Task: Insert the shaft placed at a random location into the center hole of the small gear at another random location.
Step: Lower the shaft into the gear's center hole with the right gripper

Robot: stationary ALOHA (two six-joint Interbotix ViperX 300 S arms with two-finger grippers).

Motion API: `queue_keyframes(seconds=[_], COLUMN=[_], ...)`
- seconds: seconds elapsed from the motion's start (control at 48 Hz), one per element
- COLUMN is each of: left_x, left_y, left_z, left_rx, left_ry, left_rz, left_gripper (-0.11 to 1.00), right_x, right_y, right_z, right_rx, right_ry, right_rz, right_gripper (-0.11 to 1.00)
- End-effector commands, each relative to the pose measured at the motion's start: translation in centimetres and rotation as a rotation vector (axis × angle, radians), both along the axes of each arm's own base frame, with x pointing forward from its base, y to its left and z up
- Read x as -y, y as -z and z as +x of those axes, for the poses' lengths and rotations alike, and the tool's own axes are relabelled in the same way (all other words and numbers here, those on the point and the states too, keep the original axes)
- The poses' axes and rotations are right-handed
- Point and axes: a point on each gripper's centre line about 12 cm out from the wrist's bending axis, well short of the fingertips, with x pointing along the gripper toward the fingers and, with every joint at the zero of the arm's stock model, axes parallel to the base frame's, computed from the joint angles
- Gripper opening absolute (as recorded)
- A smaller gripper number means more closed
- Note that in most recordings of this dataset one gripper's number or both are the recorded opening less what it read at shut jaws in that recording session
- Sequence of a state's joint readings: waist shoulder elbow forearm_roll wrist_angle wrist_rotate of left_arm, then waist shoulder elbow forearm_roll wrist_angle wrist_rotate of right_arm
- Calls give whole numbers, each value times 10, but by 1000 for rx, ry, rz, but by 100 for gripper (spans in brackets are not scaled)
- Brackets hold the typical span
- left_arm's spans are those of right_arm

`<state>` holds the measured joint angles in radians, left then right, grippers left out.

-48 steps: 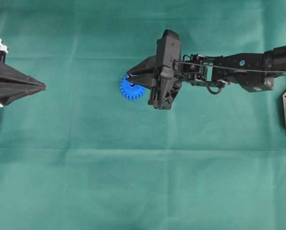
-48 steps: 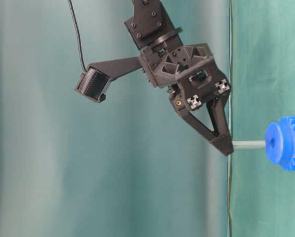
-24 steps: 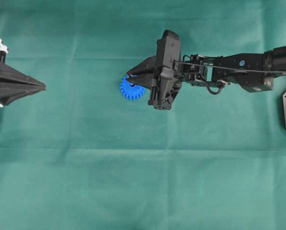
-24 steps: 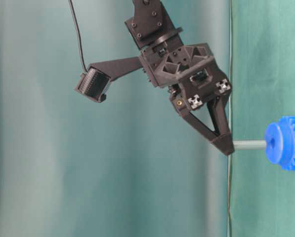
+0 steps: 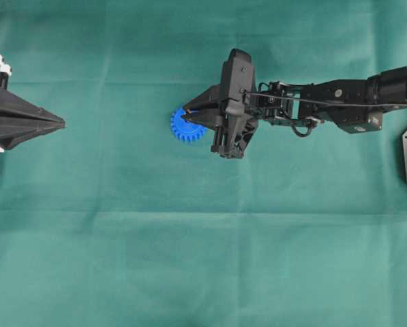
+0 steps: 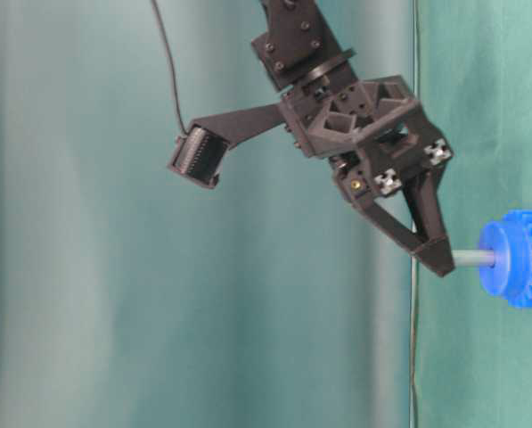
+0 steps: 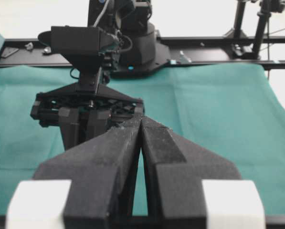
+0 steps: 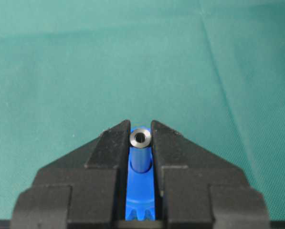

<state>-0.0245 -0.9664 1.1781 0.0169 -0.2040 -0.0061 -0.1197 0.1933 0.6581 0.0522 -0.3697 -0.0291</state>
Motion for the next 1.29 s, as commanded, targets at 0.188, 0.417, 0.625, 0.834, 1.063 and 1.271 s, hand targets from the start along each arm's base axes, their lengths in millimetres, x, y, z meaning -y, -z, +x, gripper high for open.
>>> queue_keyframes(seconds=[0.188,0.417,0.625,0.834,1.063,1.271], left_x=[1,1,1,1,1,1], left_y=[-8,-8,-8,-8,-8,-8], left_z=[3,3,3,3,3,3], left_rx=[20,20,20,20,18,18], left_ry=[4,4,4,4,4,4], left_rz=[1,1,2,1,1,1], left_gripper=[0,0,0,0,0,0], right_x=[1,0,1,1,1,1], right_y=[-2,1,6,11,11,10], right_z=[4,5,5,6,6,7], right_rx=[38,33,22,13,19,21], right_ry=[3,2,3,2,3,4], right_rz=[-7,-7,-6,-5,-6,-5], right_gripper=[13,13,13,13,13,13])
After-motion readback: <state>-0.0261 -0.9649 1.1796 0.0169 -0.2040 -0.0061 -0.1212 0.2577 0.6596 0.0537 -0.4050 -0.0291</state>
